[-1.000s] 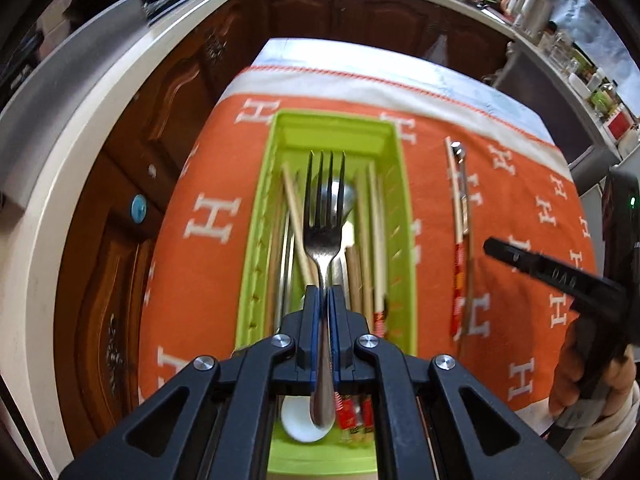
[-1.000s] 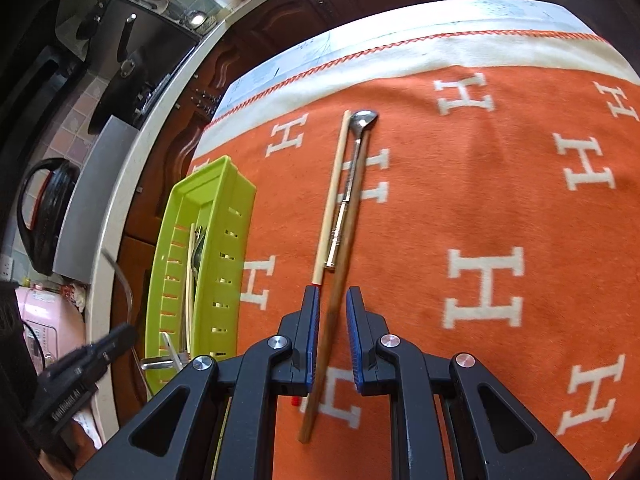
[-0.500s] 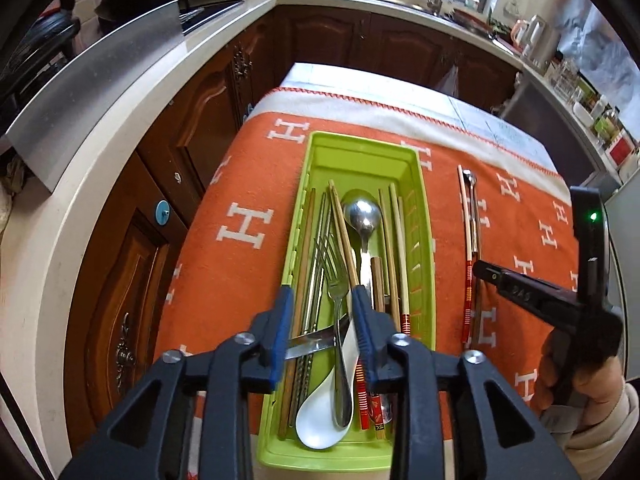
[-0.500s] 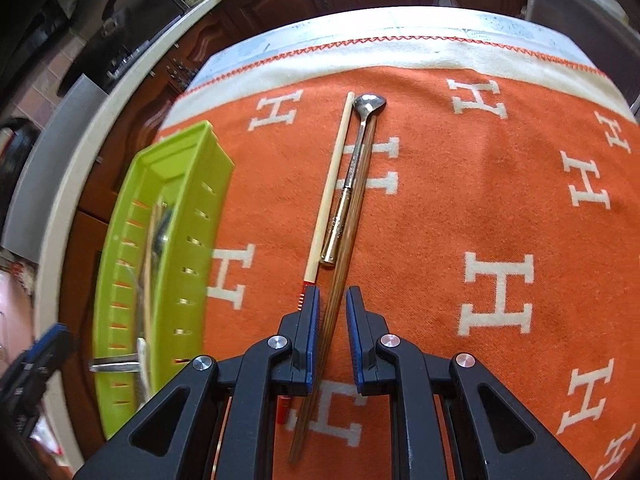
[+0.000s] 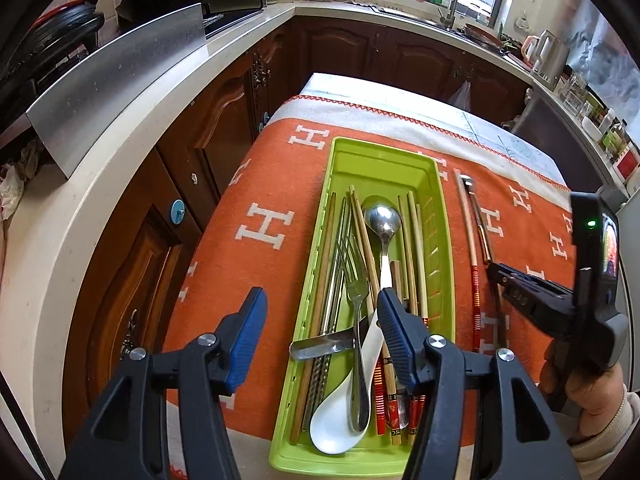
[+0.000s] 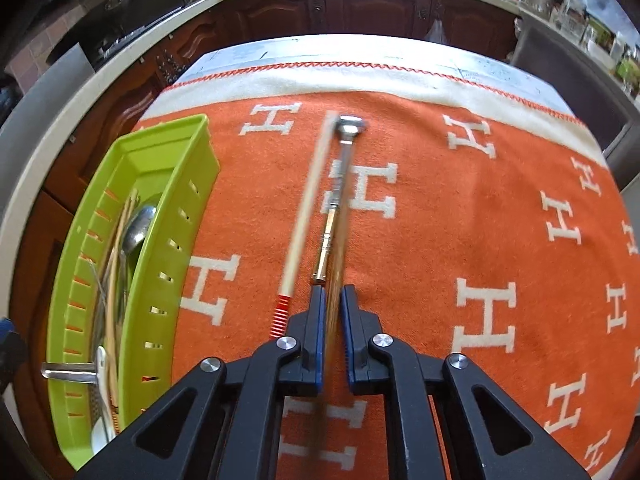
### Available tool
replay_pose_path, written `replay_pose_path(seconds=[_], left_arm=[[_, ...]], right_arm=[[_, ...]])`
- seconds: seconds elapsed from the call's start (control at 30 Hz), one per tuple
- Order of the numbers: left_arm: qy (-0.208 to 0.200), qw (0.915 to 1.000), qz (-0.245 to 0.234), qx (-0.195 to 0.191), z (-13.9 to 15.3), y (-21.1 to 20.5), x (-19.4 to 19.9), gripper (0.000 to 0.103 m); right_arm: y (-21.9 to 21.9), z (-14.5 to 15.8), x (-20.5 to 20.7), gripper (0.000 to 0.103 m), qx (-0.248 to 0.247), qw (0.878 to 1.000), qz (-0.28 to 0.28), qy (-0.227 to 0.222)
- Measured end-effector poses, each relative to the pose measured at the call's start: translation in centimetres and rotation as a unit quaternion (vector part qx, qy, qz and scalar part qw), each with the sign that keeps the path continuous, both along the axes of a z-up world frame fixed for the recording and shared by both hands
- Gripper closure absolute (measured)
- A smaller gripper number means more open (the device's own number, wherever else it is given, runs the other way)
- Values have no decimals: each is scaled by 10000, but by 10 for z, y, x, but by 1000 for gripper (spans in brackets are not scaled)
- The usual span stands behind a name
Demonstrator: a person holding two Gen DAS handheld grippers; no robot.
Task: Organize utensils
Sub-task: 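Place the fork in the green tray with the left tool while the right tool grasps a wooden chopstick, then lower the wooden chopstick into the green tray and open the right tool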
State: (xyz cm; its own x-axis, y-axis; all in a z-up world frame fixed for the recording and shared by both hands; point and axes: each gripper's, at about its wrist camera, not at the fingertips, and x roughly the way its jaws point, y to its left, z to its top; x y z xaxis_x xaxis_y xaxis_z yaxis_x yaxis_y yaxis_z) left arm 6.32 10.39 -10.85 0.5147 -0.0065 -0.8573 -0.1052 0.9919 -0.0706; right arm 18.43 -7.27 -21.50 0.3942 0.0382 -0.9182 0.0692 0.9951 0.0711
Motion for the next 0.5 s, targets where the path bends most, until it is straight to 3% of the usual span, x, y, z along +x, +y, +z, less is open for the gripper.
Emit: replay_pose_path(seconds=[0.13,0.4,0.5], left_arm=[[3,10000,-15,5,-2,-1,0,47],[5,10000,-21,24,-5,-4,-2,47],[-6,10000,-11,86,-5,-6,-3,41]], right_arm=[[-24,5,-12,97,601,9979,-222,37],[-45,28,-34,97,1287,9908,-410,-78],[-42,42,-44,97,1548,9873,-349,-93]])
